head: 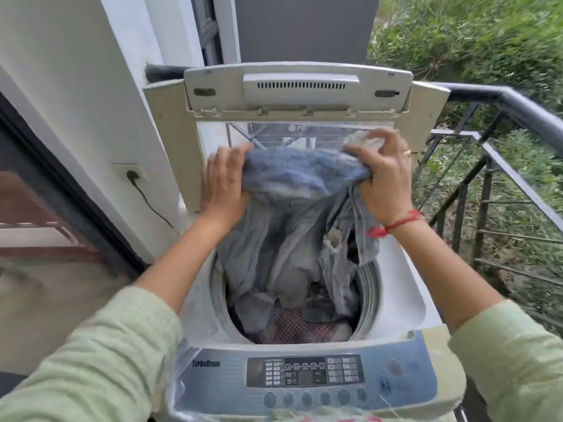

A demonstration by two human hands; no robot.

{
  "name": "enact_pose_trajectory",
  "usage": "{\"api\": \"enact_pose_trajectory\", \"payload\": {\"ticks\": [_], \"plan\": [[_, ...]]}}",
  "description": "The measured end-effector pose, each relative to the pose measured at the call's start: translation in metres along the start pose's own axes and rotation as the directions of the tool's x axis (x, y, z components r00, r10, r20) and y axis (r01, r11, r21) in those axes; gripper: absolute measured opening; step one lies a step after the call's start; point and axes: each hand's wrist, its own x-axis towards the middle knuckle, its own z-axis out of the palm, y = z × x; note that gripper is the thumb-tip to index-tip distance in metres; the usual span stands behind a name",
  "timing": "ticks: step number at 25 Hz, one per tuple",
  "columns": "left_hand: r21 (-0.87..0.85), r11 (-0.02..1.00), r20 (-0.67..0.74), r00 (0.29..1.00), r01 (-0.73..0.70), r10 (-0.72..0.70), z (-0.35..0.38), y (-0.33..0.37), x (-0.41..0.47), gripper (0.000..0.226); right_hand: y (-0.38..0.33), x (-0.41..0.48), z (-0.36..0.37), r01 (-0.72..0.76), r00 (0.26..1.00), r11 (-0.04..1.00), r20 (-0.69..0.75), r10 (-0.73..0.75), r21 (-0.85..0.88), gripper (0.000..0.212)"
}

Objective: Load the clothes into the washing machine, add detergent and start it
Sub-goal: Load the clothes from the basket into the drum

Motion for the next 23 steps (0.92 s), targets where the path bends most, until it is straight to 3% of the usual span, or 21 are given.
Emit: {"api": "enact_pose_trajectory", "payload": {"ticks": [1, 2, 3, 4, 5, 6, 8, 9, 11, 12, 13, 14, 15, 16, 17, 18, 19, 20, 21, 23], "plan": [[0.046, 0.999, 0.138, 0.99, -0.004, -0.003, 0.008, 0.0, -0.03, 0.056, 0.0, -0.021, 0.008, 0.04, 0.99, 0.999, 0.134, -0.044, 0.034, 0.044], [0.088, 0.996, 0.314, 0.949, 0.007, -0.034, 0.018, 0.0, -0.061, 0.059, 0.0, -0.045, 0.016, 0.06, 0.923, 0.997, 0.378, -0.074, 0.047, 0.047], [0.131, 0.991, 0.494, 0.865, 0.029, -0.09, 0.03, 0.002, -0.093, 0.056, 0.0, -0.07, 0.024, 0.075, 0.755, 0.996, 0.65, -0.088, 0.047, 0.046], [0.184, 0.983, 0.636, 0.76, 0.019, -0.134, 0.04, 0.004, -0.122, 0.05, -0.003, -0.092, 0.029, 0.122, 0.487, 0.992, 0.87, -0.078, 0.021, 0.037], [0.233, 0.972, 0.74, 0.652, -0.019, -0.165, 0.051, 0.006, -0.146, 0.047, -0.007, -0.113, 0.036, 0.168, 0.202, 0.986, 0.979, -0.043, 0.008, 0.026], [0.274, 0.959, 0.817, 0.544, -0.076, -0.19, 0.061, 0.007, -0.165, 0.046, -0.011, -0.13, 0.043, 0.172, 0.005, 0.985, 1.0, -0.021, 0.02, 0.019], [0.322, 0.93, 0.913, 0.316, -0.176, -0.256, 0.075, 0.009, -0.188, 0.046, -0.015, -0.16, 0.062, 0.134, -0.174, 0.991, 0.985, 0.002, 0.022, 0.026], [0.343, 0.917, 0.93, 0.215, -0.206, -0.299, 0.079, 0.01, -0.192, 0.046, -0.014, -0.172, 0.07, 0.129, -0.192, 0.991, 0.981, 0.001, 0.024, 0.032], [0.349, 0.911, 0.934, 0.004, -0.218, -0.356, 0.086, 0.01, -0.196, 0.051, -0.014, -0.193, 0.087, 0.216, -0.138, 0.975, 0.99, -0.027, 0.056, 0.045], [0.334, 0.919, 0.926, -0.111, -0.208, -0.361, 0.086, 0.01, -0.195, 0.056, -0.015, -0.199, 0.093, 0.262, -0.19, 0.961, 0.981, -0.037, 0.087, 0.05], [0.326, 0.928, 0.91, -0.206, -0.18, -0.359, 0.087, 0.01, -0.194, 0.061, -0.016, -0.203, 0.102, 0.26, -0.303, 0.955, 0.951, -0.058, 0.141, 0.053], [0.328, 0.935, 0.897, -0.266, -0.135, -0.353, 0.089, 0.008, -0.193, 0.064, -0.017, -0.2, 0.107, 0.205, -0.426, 0.962, 0.902, -0.077, 0.179, 0.054], [0.337, 0.938, 0.894, -0.287, -0.08, -0.345, 0.092, 0.005, -0.191, 0.064, -0.017, -0.197, 0.113, 0.122, -0.48, 0.974, 0.871, -0.11, 0.19, 0.049], [0.343, 0.939, 0.904, -0.26, -0.033, -0.34, 0.096, 0.002, -0.188, 0.064, -0.017, -0.19, 0.116, 0.054, -0.397, 0.982, 0.906, -0.144, 0.18, 0.044], [0.344, 0.939, 0.923, -0.182, -0.001, -0.339, 0.099, -0.001, -0.184, 0.062, -0.016, -0.181, 0.121, 0.045, -0.193, 0.988, 0.972, -0.135, 0.146, 0.041], [0.35, 0.937, 0.935, -0.071, 0.019, -0.348, 0.104, -0.003, -0.181, 0.063, -0.012, -0.175, 0.13, 0.061, 0.058, 0.996, 0.996, -0.066, 0.063, 0.048], [0.363, 0.931, 0.93, 0.04, 0.036, -0.364, 0.109, -0.004, -0.177, 0.067, -0.008, -0.171, 0.136, 0.059, 0.22, 0.997, 0.975, 0.04, -0.054, 0.064], [0.373, 0.926, 0.918, 0.125, 0.057, -0.378, 0.116, -0.004, -0.174, 0.075, -0.002, -0.173, 0.145, 0.074, 0.244, 0.986, 0.962, 0.127, -0.149, 0.084], [0.38, 0.922, 0.906, 0.169, 0.08, -0.388, 0.125, -0.005, -0.171, 0.086, 0.001, -0.177, 0.152, 0.103, 0.168, 0.973, 0.967, 0.19, -0.208, 0.1], [0.398, 0.912, 0.902, 0.137, 0.099, -0.409, 0.15, -0.004, -0.171, 0.109, 0.01, -0.197, 0.167, 0.148, -0.08, 0.946, 0.95, 0.301, -0.287, 0.114]]}}
